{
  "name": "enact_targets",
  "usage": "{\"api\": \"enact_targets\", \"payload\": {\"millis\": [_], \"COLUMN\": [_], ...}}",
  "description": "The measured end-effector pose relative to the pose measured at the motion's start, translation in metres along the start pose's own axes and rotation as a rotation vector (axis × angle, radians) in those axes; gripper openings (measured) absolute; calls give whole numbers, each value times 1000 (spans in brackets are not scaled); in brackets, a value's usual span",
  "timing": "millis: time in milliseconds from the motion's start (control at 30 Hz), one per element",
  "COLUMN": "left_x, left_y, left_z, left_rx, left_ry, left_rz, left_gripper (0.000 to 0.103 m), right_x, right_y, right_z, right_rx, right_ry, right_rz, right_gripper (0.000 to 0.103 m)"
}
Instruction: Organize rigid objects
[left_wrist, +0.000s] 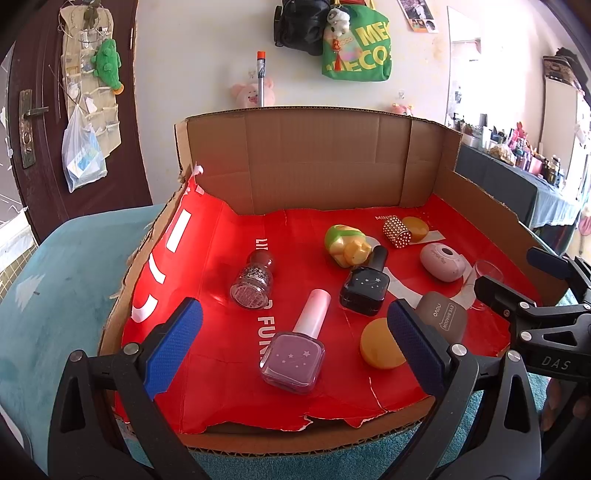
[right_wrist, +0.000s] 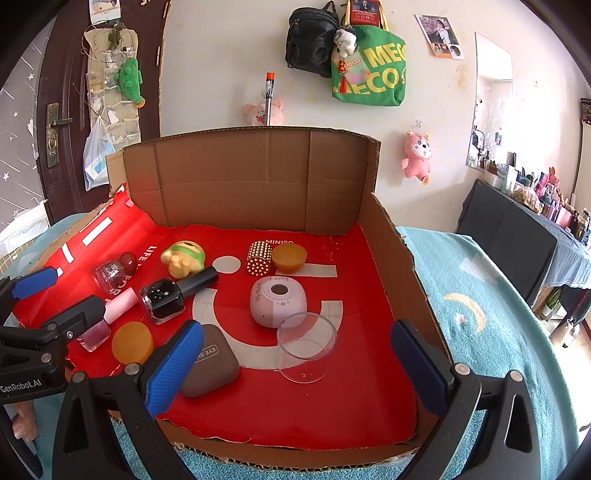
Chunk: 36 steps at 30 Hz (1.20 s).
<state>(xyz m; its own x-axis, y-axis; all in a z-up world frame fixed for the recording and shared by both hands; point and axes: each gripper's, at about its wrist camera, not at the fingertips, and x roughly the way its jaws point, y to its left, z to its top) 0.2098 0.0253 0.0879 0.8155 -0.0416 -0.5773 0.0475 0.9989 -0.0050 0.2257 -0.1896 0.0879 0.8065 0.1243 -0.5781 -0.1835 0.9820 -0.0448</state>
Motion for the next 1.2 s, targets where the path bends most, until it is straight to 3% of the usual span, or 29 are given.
{"api": "enact_targets", "payload": {"millis": [1200], "left_x": [1], "left_y": [2], "left_z": [-1], "left_rx": [-15], "left_ry": [0], "left_rz": [-6], "left_gripper": [102], "right_x": [0], "right_y": [0], "right_z": [0], "right_rx": [-1], "right_ry": [0], "right_rz": [-1], "right_gripper": [103]}}
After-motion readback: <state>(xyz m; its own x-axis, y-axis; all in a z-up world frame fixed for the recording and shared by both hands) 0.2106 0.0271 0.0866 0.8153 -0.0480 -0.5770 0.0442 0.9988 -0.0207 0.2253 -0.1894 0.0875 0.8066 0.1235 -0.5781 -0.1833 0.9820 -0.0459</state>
